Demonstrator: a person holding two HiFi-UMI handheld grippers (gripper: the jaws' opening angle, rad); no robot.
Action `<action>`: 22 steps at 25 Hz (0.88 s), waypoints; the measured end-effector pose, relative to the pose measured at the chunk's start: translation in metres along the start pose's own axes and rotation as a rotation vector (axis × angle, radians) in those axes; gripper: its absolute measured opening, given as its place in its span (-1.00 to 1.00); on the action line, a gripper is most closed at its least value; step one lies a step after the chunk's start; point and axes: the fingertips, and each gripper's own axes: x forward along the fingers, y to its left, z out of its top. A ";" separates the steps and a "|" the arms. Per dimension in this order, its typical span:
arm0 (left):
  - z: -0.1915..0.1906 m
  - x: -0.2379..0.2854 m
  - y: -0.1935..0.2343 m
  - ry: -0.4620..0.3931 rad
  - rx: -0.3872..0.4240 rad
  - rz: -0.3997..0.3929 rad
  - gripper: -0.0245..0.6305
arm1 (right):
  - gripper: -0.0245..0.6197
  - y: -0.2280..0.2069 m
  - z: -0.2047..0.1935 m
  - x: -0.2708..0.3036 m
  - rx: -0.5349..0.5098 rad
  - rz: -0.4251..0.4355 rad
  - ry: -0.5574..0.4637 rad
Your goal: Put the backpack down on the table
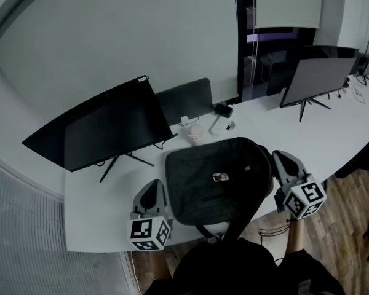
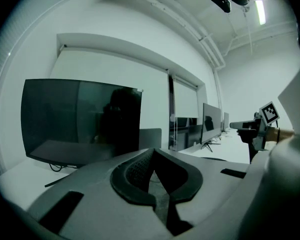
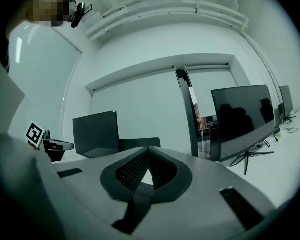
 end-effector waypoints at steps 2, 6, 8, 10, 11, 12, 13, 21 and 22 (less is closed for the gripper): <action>-0.001 0.001 -0.001 0.002 0.002 -0.002 -0.88 | -0.88 0.000 0.001 0.000 -0.002 -0.002 -0.002; -0.002 0.002 0.000 0.007 0.002 0.009 -0.88 | -0.88 -0.001 0.003 -0.001 0.005 -0.006 -0.008; -0.003 0.003 0.000 0.009 0.002 0.012 -0.88 | -0.88 0.000 0.005 -0.001 0.024 0.004 -0.026; -0.004 0.003 -0.001 0.012 0.001 0.011 -0.88 | -0.88 -0.003 0.001 -0.003 0.019 -0.007 -0.016; -0.005 0.002 -0.001 0.015 0.000 0.011 -0.88 | -0.88 -0.004 -0.001 -0.004 0.012 -0.015 -0.004; -0.005 0.002 -0.002 0.017 0.000 0.009 -0.88 | -0.88 -0.005 -0.002 -0.004 0.009 -0.019 0.003; -0.005 0.003 -0.002 0.020 0.001 0.008 -0.88 | -0.88 -0.006 -0.003 -0.004 0.008 -0.020 0.006; -0.008 0.005 -0.006 0.036 0.007 0.003 -0.88 | -0.88 -0.008 -0.006 -0.004 0.009 -0.013 0.019; -0.008 0.005 -0.007 0.039 0.007 0.000 -0.88 | -0.88 -0.008 -0.006 -0.004 0.016 -0.009 0.017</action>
